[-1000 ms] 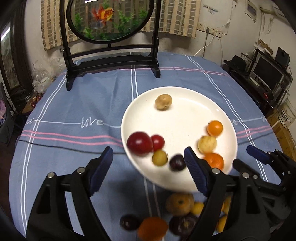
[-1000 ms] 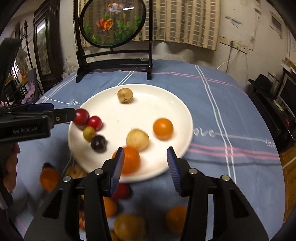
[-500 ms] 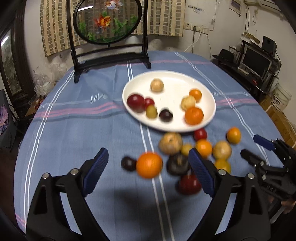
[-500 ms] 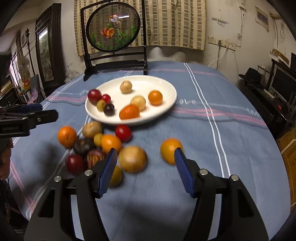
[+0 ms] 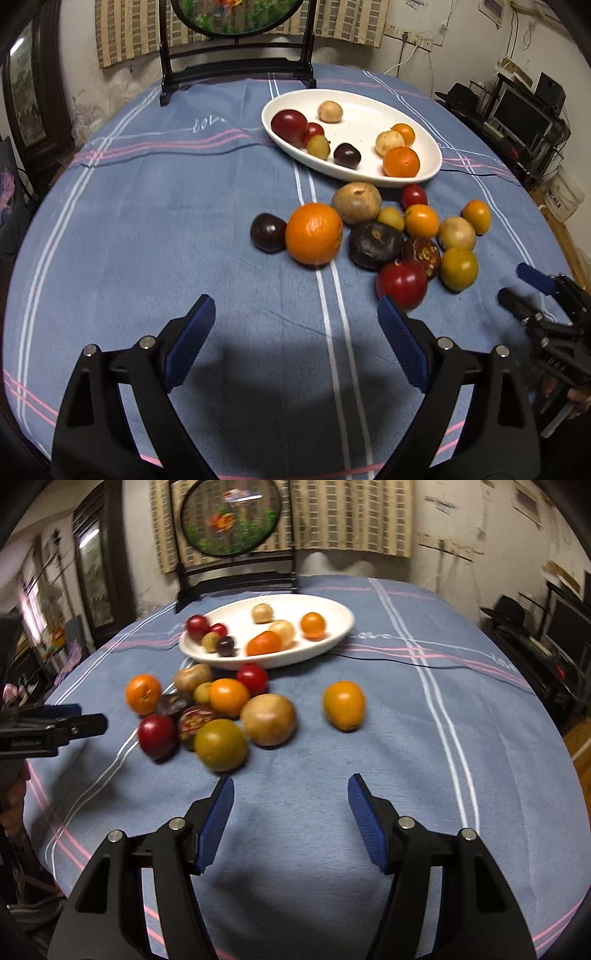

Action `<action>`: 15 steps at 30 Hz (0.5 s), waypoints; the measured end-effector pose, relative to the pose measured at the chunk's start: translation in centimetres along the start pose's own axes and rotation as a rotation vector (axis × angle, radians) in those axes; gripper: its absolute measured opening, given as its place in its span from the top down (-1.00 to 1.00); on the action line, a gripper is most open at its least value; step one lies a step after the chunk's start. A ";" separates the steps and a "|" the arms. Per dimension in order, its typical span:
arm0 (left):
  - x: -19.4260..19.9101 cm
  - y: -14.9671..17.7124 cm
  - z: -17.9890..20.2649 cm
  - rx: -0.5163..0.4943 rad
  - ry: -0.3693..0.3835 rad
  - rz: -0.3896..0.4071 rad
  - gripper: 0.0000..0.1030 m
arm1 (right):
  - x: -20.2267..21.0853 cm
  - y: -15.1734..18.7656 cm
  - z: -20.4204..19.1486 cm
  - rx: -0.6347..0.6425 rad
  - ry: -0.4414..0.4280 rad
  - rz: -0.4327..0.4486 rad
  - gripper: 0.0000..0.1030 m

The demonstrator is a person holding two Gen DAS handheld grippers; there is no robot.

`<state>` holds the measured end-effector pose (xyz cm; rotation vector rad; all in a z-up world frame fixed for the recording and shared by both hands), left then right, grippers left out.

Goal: Organize fruits
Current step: 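Grasp a red apple with the left tool while the right tool grasps a green-yellow citrus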

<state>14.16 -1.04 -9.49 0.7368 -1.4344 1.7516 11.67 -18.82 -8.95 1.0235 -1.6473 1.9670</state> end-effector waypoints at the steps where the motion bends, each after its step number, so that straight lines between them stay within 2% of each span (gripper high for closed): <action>1: 0.0 0.1 0.0 0.003 0.004 -0.001 -0.77 | -0.3 -0.1 -0.7 0.022 -0.006 -0.011 -0.25; 7: -0.5 0.4 -0.3 0.000 0.002 -0.012 -0.77 | -2.4 -1.2 -3.1 0.097 -0.025 -0.059 -0.25; 8: -0.6 0.4 -0.4 0.001 0.000 -0.015 -0.77 | -2.7 -1.5 -3.4 0.101 -0.028 -0.062 -0.20; 9: -0.7 0.5 -0.5 0.002 -0.003 -0.019 -0.77 | -3.2 -1.7 -3.6 0.105 -0.034 -0.073 -0.06; 14: -1.1 0.6 -0.7 0.009 0.004 -0.034 -0.77 | -4.9 -2.4 -3.8 0.095 -0.036 -0.109 0.04; 15: -1.1 0.6 -0.7 0.008 0.006 -0.035 -0.77 | -5.1 -2.5 -3.8 0.092 -0.039 -0.108 0.17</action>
Point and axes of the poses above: each gripper's, at about its wrist camera, not at the fingertips, and x roughly against the way its jaws point, z to its right, y to its underside, the point moved 10 cm from there along -x, roughly the way its jaws point, and after that the axes turned 11 degrees about x, right-handed, at the moved point
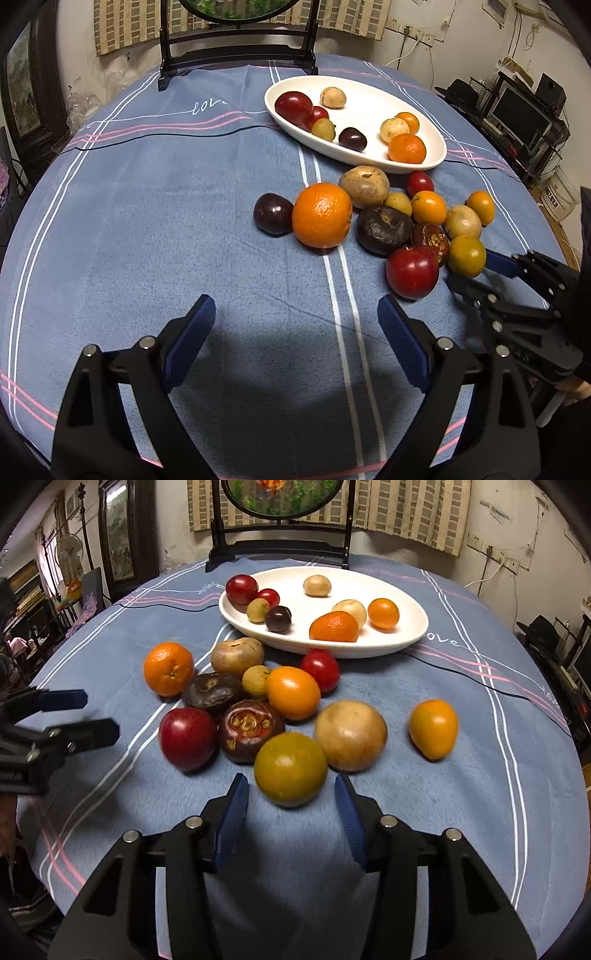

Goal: Organize fruits
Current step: 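Grasp a red apple with the left tool while the right tool grasps a green-yellow citrus, then carry the apple and green-yellow citrus onto the white plate and open both tools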

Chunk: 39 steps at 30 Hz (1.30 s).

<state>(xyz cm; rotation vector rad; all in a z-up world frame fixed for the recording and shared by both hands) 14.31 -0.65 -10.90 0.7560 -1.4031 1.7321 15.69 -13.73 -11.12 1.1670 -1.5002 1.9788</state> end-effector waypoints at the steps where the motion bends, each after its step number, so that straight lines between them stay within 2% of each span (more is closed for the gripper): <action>1: 0.0 0.1 0.1 -0.001 0.003 -0.002 -0.77 | -0.2 -0.2 0.0 -0.002 -0.006 0.000 0.23; 4: -0.1 0.2 0.8 -0.007 0.021 -0.014 -0.77 | 0.0 -0.1 0.0 0.009 -0.004 0.004 0.25; 8: 0.0 0.6 2.4 -0.034 0.049 -0.032 -0.77 | 0.6 0.6 0.1 -0.019 -0.047 0.025 0.25; 13: -0.1 1.1 4.7 -0.077 0.069 -0.044 -0.77 | 1.8 1.6 1.5 -0.050 -0.042 0.049 0.25; 20: -1.5 1.7 6.3 -0.084 0.037 -0.062 -0.76 | 2.9 2.6 2.7 -0.084 -0.063 0.089 0.25; 24: -2.1 1.3 7.1 -0.093 0.011 -0.044 -0.75 | 3.2 2.5 2.4 -0.085 -0.081 0.114 0.25; 27: -2.7 1.3 7.8 -0.099 0.006 -0.055 -0.57 | 3.5 2.4 2.2 -0.084 -0.101 0.133 0.25; 30: -3.5 1.5 8.1 -0.107 0.002 -0.072 -0.14 | 3.7 2.4 2.3 -0.088 -0.107 0.146 0.25; 33: -3.6 1.4 8.4 -0.123 -0.003 -0.063 0.18 | 3.8 2.4 2.3 -0.090 -0.108 0.148 0.25; 34: -3.5 1.4 8.4 -0.121 0.008 -0.068 0.24 | 3.7 2.4 2.3 -0.090 -0.106 0.148 0.25; 39: -2.9 1.8 8.0 -0.110 0.033 -0.083 0.24 | 3.7 2.4 2.3 -0.091 -0.096 0.143 0.25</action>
Point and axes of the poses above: each gripper's, at about its wrist camera, not at the fingertips, and x roughly against the way its jaws point, z to its right, y to its underside, the point moved 10 cm from there along -x, roughly the way its jaws point, and after that the axes turned 11 degrees about x, right-handed, at the moved point
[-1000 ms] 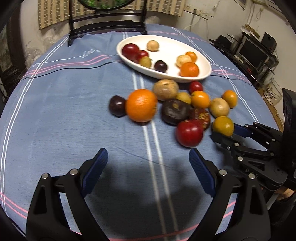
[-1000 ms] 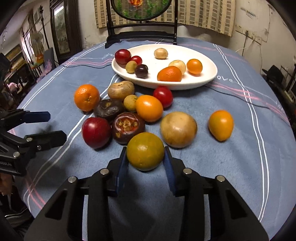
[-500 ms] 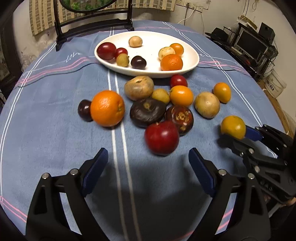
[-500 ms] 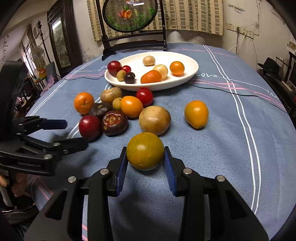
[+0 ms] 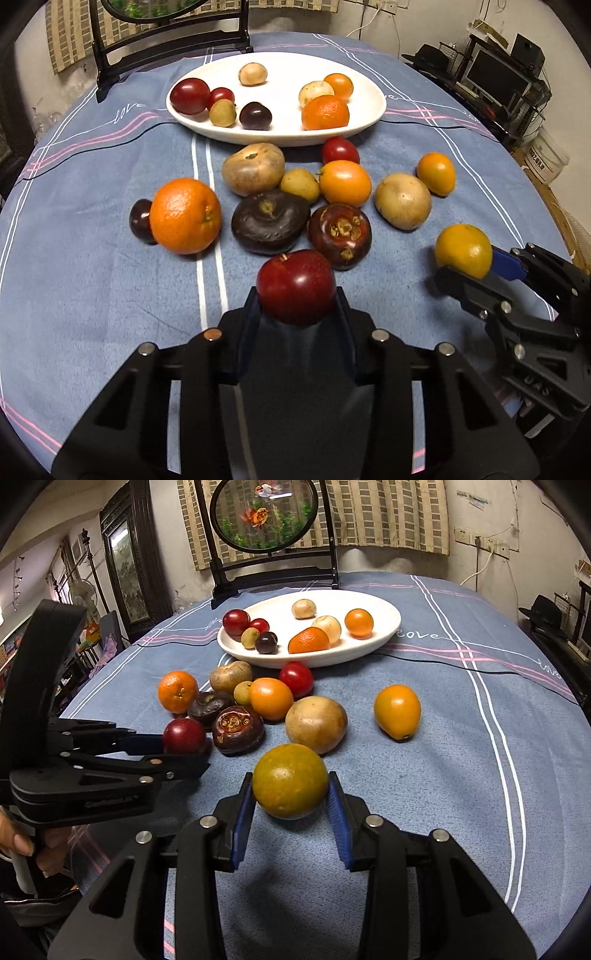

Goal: Organize fruits
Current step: 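Carry the apple and green-yellow citrus onto the white plate and open both tools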

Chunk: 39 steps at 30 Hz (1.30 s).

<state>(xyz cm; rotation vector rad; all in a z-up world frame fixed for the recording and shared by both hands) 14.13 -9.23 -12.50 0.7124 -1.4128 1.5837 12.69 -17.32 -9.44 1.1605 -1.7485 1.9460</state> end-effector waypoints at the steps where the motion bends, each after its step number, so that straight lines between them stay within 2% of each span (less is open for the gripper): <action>1: 0.2 0.1 -0.1 0.003 0.003 0.002 0.24 | 0.0 0.0 0.0 0.000 0.003 -0.001 0.25; 9: 2.8 -0.2 -0.5 0.001 0.041 0.049 0.24 | 0.1 0.0 -0.1 0.000 0.017 -0.006 0.25; 16: 4.8 -1.7 -0.2 -0.028 0.061 0.098 0.24 | 0.5 -0.7 -0.2 -0.005 -0.010 0.006 0.25; 24: 6.2 -6.2 0.9 -0.056 0.100 0.155 0.24 | 2.0 -6.5 1.1 0.043 0.029 0.092 0.25; 30: 4.0 -11.8 0.8 -0.015 0.094 0.157 0.24 | -0.4 -11.7 2.5 0.075 0.057 0.105 0.25; 36: 0.6 -17.0 -0.2 0.027 0.066 0.150 0.24 | -5.7 -14.8 3.9 0.092 0.082 0.031 0.25; 39: -1.4 -18.2 -0.7 0.046 0.048 0.129 0.24 | -8.1 -15.7 4.3 0.103 0.079 -0.007 0.25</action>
Point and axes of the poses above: each gripper's, at about its wrist camera, not at the fingertips, and x roughly against the way its jaws point, z to its right, y to its underside, the point moved 10 cm from there along -x, roughly the way its jaws point, and after that the axes turned 11 degrees about x, right-handed, at the moved point
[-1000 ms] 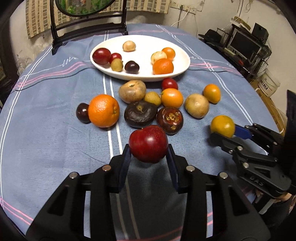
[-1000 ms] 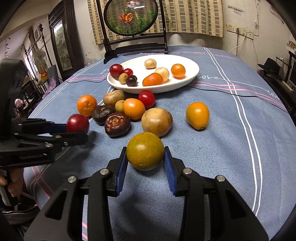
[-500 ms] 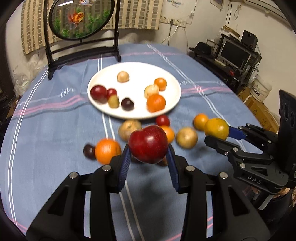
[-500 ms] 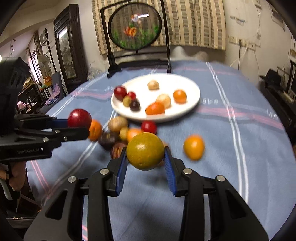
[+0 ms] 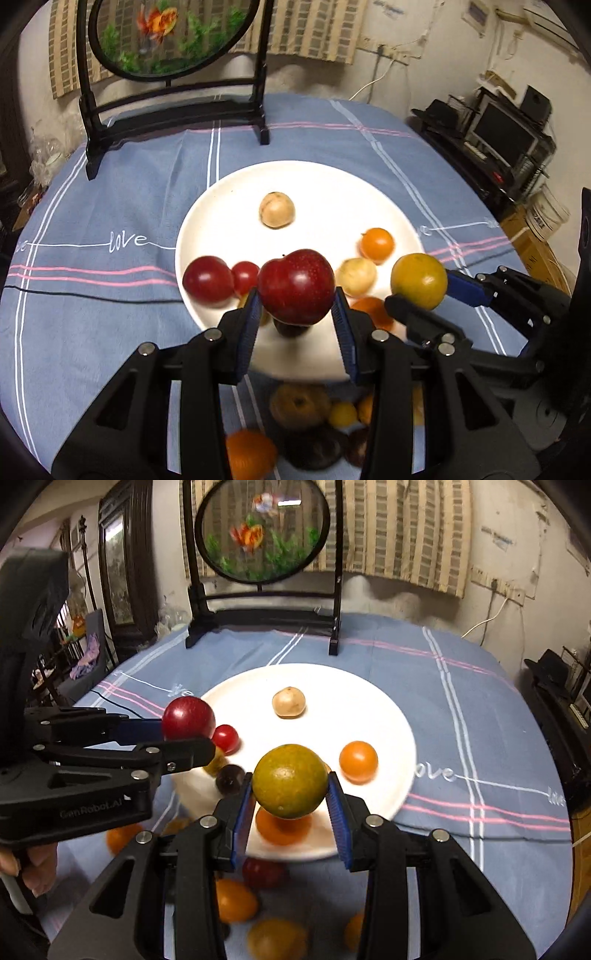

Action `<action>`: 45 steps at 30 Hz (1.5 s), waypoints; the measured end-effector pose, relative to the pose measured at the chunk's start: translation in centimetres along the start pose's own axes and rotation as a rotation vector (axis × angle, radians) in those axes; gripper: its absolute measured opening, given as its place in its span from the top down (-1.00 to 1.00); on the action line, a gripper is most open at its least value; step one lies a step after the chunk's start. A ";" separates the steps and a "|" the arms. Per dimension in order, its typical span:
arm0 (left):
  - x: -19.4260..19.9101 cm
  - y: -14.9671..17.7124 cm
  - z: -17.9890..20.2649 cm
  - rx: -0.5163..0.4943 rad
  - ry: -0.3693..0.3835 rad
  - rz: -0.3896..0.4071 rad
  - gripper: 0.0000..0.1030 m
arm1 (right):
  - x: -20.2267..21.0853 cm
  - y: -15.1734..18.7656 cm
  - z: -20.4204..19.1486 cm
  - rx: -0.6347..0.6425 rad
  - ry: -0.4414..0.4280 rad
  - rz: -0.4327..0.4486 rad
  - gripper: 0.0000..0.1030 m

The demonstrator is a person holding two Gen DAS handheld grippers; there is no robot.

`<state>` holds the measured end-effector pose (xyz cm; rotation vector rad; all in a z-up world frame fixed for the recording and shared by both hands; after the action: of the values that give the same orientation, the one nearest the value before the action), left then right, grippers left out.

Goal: Organize fruits
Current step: 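Carry the apple and green-yellow citrus onto the white plate and open both tools, then grasp a dark plum with the left tool while the right tool grasps a large pale brown fruit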

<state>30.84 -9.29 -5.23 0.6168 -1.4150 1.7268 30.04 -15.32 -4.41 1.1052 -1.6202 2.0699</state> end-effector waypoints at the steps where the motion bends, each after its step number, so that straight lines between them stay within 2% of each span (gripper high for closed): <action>1: -0.7 -0.2 -0.2 0.002 -0.009 -0.010 0.24 | -1.0 -0.2 0.1 0.010 0.010 -0.014 0.25; 7: -3.2 -1.2 -1.0 0.002 -0.035 -0.012 0.23 | -4.3 -0.4 0.8 0.034 0.056 -0.081 0.23; 9: -3.8 -1.4 -1.0 0.008 -0.027 -0.025 0.22 | -4.5 -0.8 1.3 0.053 0.094 -0.065 0.02; 10: -3.8 -1.4 -0.9 0.017 -0.014 -0.027 0.08 | -4.4 -0.9 1.6 0.053 0.117 -0.058 -0.04; 11: -3.4 -1.7 -0.8 0.028 0.012 -0.005 -0.24 | -4.2 -1.0 1.7 0.046 0.120 -0.050 -0.24; 13: -2.1 -2.4 -0.7 0.031 0.025 0.057 -0.40 | -3.6 -1.2 1.8 0.044 0.124 -0.018 -0.24; 14: -1.3 -2.7 -0.7 0.020 0.021 0.085 -0.40 | -3.4 -1.0 1.9 0.053 0.137 -0.019 -0.24; 17: -0.1 -2.6 -0.7 0.017 0.018 0.088 -0.40 | -2.1 -0.5 2.2 0.054 0.175 -0.020 -0.24; 22: 2.3 -1.8 -1.5 0.016 -0.005 0.103 -0.50 | 0.6 0.8 2.2 0.030 0.166 -0.003 -0.24; 30: 5.7 1.9 -4.3 0.009 -0.052 0.111 -0.61 | 5.3 5.3 2.1 -0.044 0.148 0.020 -0.24; 34: 6.9 4.7 -6.2 0.005 -0.112 0.116 -0.61 | 7.3 8.1 1.9 -0.112 0.111 0.040 -0.24; 41: 8.6 8.5 -8.0 0.000 -0.138 0.091 -0.64 | 8.5 12.8 1.2 -0.192 0.085 0.011 -0.24; 45: 9.1 10.0 -8.8 0.014 -0.148 0.096 -0.68 | 8.9 14.1 0.7 -0.210 0.081 0.001 -0.24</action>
<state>18.56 1.16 -6.07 0.7070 -1.5576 1.7984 15.40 -22.60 -7.82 0.9375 -1.7508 1.8680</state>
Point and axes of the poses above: each gripper's, at about its wrist camera, not at the fingertips, and x roughly against the way its jaws point, z to its right, y to its underside, the point moved 10 cm from there along -x, roughly the way its jaws point, and after that the axes turned 11 degrees about x, right-handed, at the moved point
